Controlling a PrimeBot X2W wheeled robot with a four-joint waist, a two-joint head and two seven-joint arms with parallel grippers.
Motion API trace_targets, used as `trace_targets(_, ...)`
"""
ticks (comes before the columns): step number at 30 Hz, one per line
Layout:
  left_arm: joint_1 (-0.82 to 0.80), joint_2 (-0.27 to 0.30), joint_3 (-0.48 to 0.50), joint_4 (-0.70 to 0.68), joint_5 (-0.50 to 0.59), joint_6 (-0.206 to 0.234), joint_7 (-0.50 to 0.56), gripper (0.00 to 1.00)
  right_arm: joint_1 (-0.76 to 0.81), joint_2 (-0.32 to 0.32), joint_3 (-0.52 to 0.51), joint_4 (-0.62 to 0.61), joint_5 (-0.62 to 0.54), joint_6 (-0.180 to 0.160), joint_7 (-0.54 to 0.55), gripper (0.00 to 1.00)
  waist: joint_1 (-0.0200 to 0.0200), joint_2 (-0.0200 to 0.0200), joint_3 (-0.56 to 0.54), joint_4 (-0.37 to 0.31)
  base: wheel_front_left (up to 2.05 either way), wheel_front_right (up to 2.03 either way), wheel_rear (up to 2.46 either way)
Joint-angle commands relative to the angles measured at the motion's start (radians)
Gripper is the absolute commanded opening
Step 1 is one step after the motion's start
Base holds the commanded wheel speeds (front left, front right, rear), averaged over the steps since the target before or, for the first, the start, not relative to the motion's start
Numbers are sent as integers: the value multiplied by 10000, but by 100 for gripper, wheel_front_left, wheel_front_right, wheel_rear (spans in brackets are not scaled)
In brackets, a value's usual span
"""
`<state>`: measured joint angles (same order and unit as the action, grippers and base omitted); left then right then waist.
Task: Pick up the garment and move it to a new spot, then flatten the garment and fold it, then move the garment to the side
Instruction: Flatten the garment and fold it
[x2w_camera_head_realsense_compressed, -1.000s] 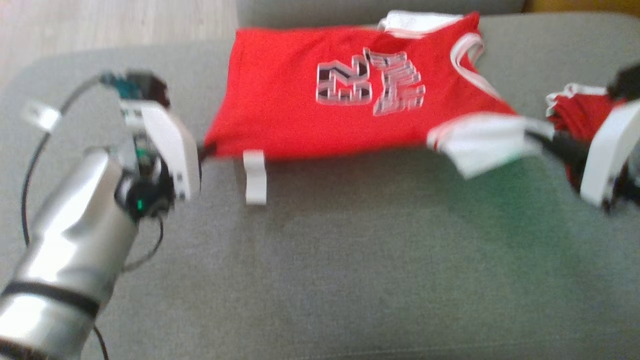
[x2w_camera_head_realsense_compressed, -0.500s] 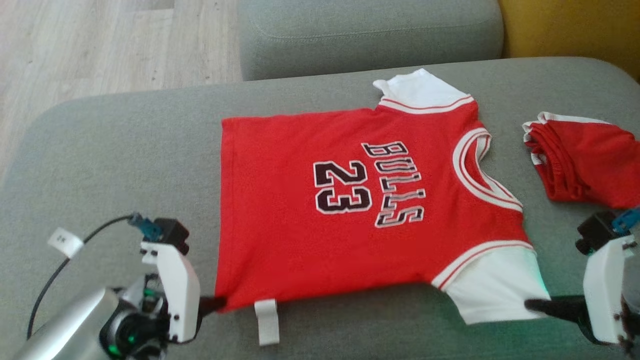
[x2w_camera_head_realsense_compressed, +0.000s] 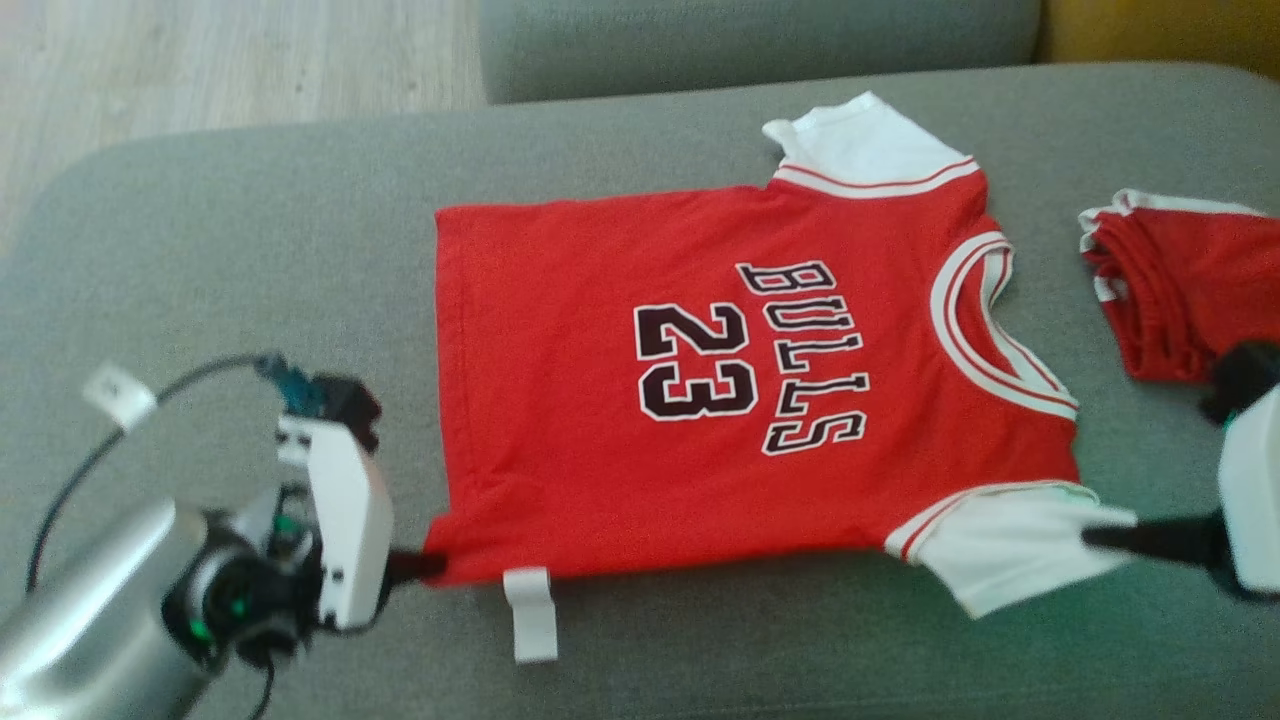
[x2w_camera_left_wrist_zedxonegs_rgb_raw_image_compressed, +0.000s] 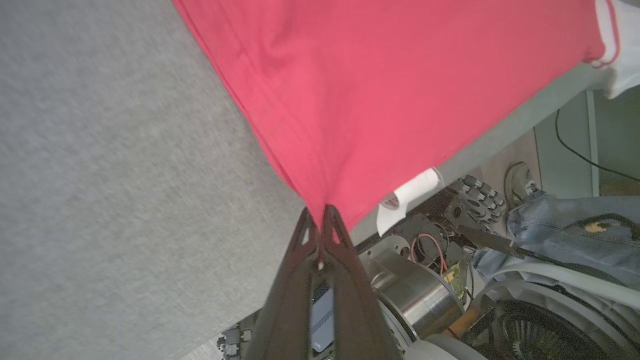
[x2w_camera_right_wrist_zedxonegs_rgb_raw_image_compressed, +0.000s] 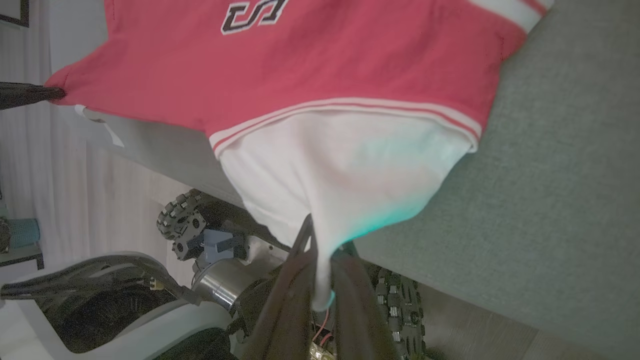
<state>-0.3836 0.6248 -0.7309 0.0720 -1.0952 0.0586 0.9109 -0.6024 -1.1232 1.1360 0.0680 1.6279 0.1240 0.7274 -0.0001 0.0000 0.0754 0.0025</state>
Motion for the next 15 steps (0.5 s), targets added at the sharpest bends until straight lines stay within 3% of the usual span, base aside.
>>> trace_targets(1, -1041, 343, 592, -84, -22, -12, 186, 0, -266, -309, -282, 98, 166, 67, 146, 0, 1, 0, 309, 67, 0, 0, 0)
trace_targets(15, -3611, -530, 452, 1468, -650, -219, 2283, 0, -2424, 762, -851, 2198, 762, 67, 634, 0, 1, 0, 1478, 148, 0, 0, 0)
